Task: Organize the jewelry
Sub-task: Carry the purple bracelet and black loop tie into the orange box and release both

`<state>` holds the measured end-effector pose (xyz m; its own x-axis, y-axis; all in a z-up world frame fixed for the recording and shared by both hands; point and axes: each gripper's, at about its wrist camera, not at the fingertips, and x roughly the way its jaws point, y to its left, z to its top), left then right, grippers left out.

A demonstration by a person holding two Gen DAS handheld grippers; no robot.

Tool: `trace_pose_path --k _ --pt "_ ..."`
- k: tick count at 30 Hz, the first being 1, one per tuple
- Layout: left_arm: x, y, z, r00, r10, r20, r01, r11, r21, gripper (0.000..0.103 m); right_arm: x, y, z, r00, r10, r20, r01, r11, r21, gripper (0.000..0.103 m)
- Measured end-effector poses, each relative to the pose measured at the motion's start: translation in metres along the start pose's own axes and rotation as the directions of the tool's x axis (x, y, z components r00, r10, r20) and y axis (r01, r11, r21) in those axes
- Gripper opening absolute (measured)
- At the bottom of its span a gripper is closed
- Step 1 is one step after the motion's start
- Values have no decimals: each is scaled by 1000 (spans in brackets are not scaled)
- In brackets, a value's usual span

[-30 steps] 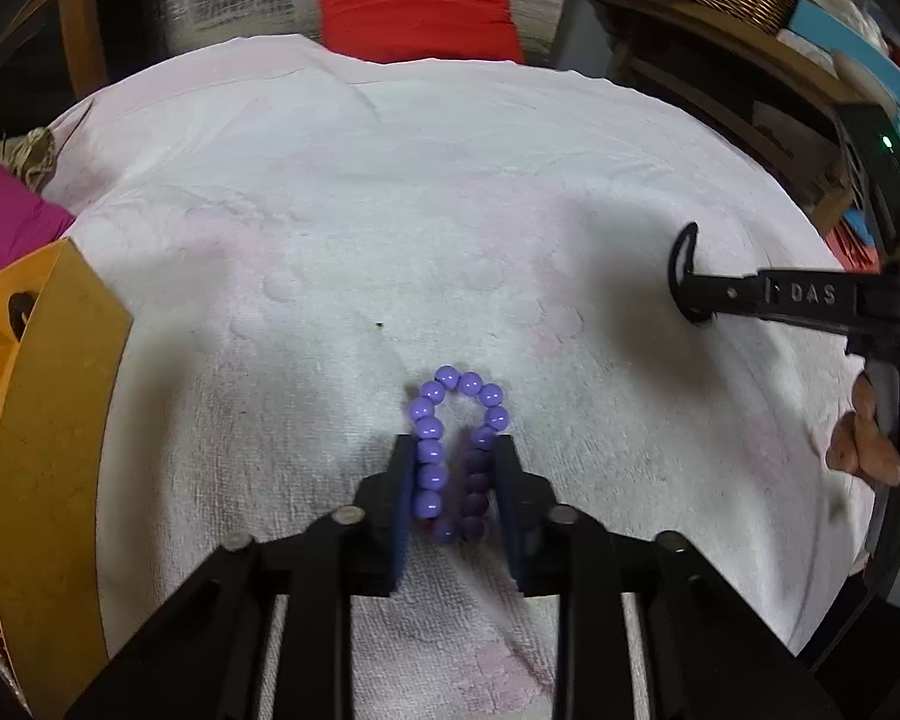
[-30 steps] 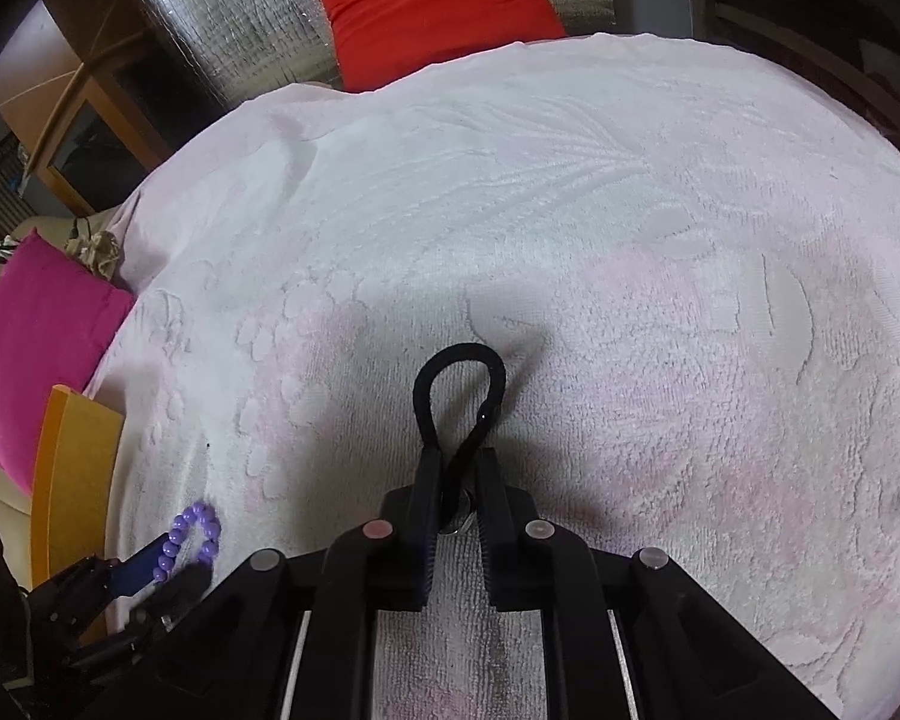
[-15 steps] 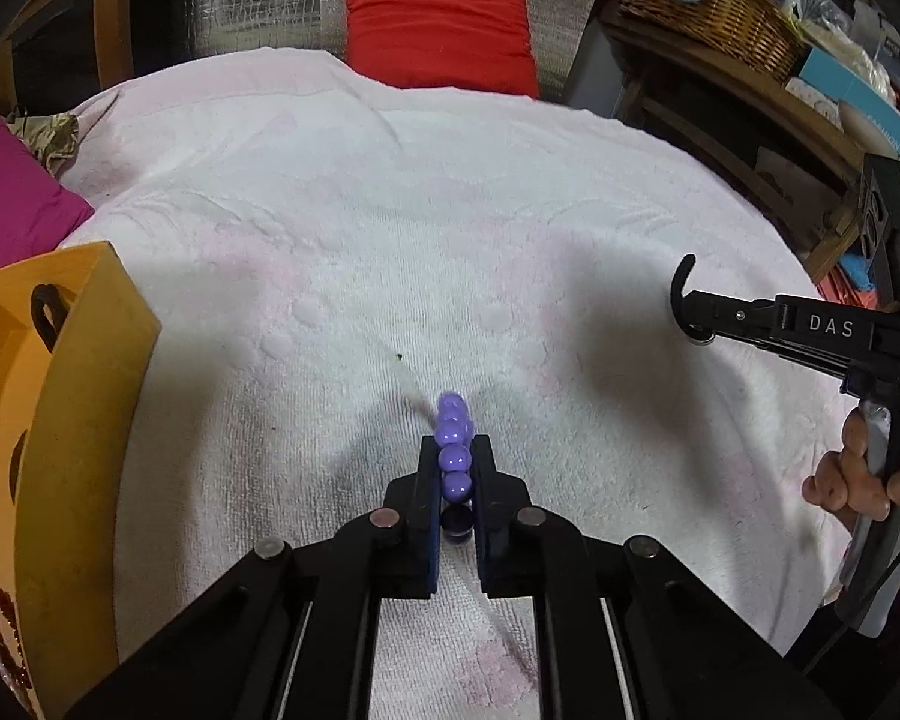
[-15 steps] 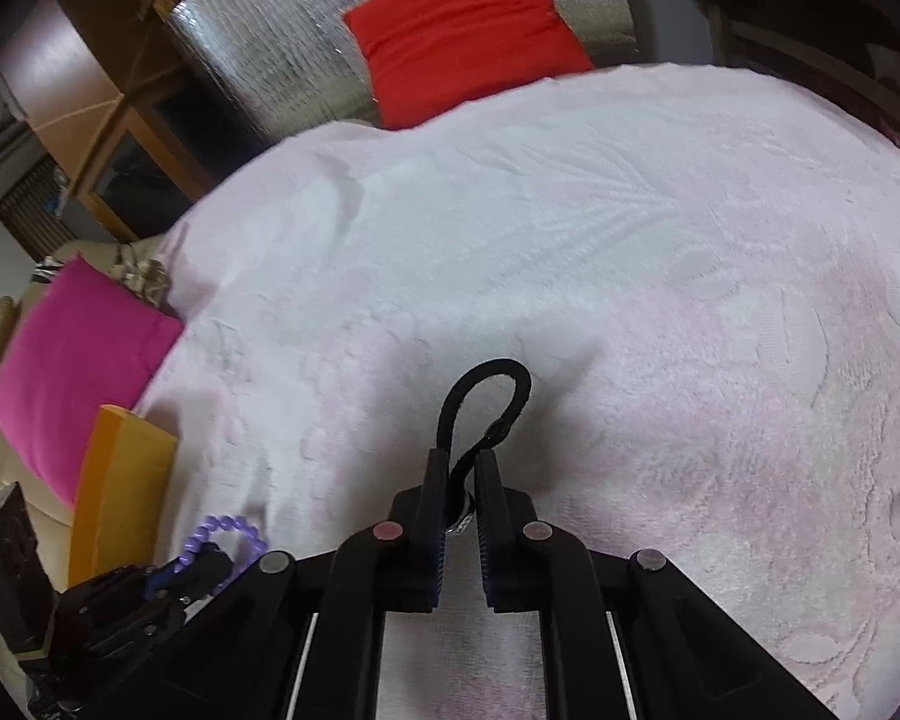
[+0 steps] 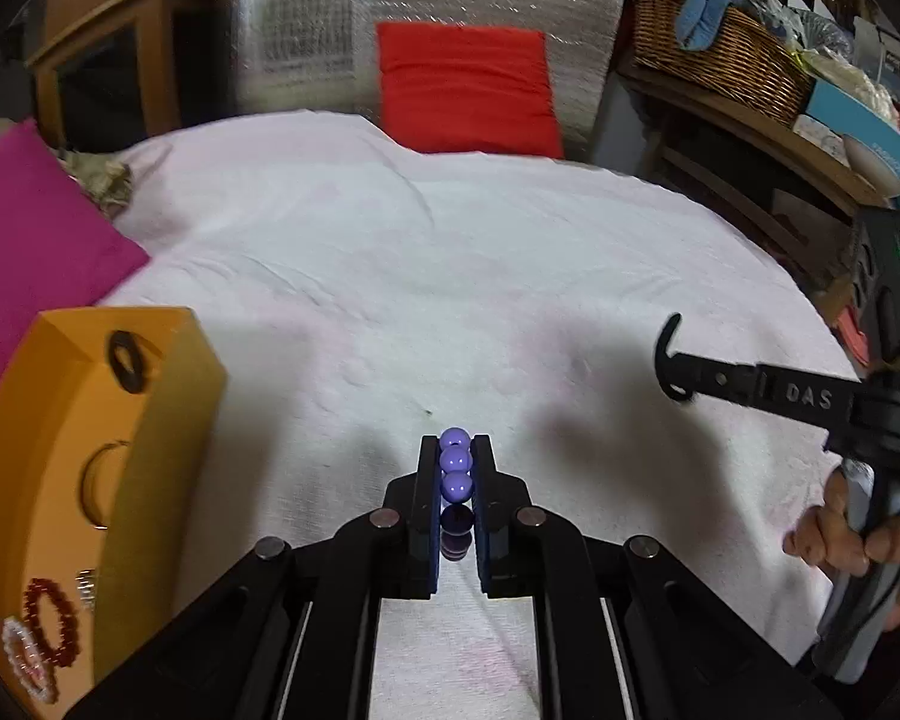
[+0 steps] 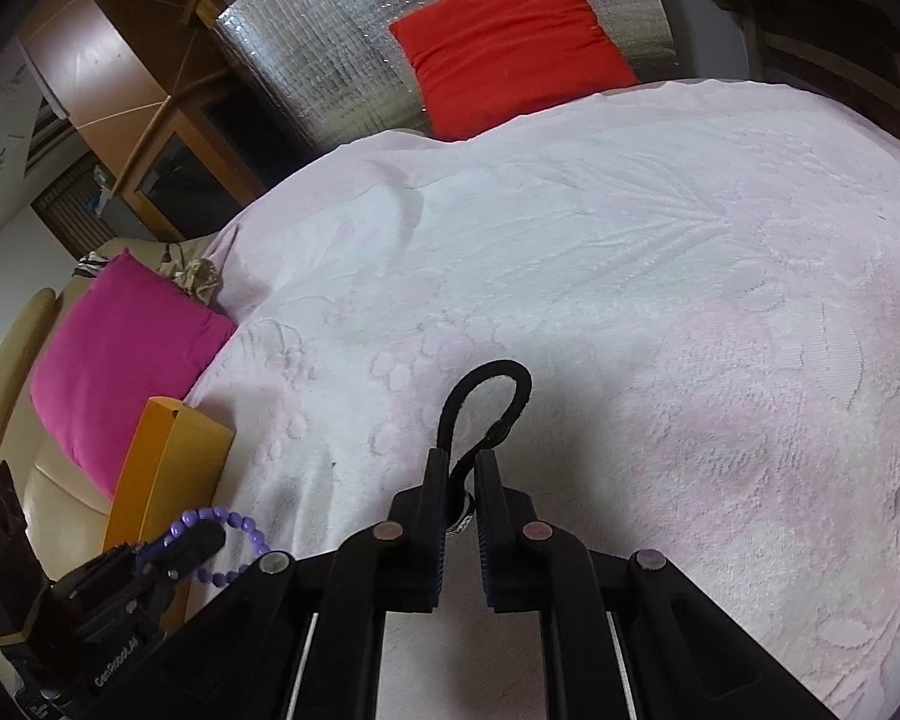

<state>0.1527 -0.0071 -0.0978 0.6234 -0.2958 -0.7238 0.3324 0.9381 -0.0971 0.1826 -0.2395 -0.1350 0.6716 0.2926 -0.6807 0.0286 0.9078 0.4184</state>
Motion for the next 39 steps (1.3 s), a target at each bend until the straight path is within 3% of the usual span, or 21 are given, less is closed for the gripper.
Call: trace_pose_path --k 16,26,31,39 --pt "-49 1 -15 981 163 107 -164 986 2 9 -29 38 -20 993 50 109 -39 995 -96 10" --pt "-95 27 -28 958 239 159 -228 970 -84 9 -32 90 -41 987 113 118 -88 976 -201 10" --pt "-132 46 -38 932 302 199 -284 952 -114 9 -42 136 -53 978 177 107 -141 949 -283 10" --pt "-178 96 -63 893 402 201 -360 908 -215 9 -47 216 -73 968 245 60 -201 893 -402 10"
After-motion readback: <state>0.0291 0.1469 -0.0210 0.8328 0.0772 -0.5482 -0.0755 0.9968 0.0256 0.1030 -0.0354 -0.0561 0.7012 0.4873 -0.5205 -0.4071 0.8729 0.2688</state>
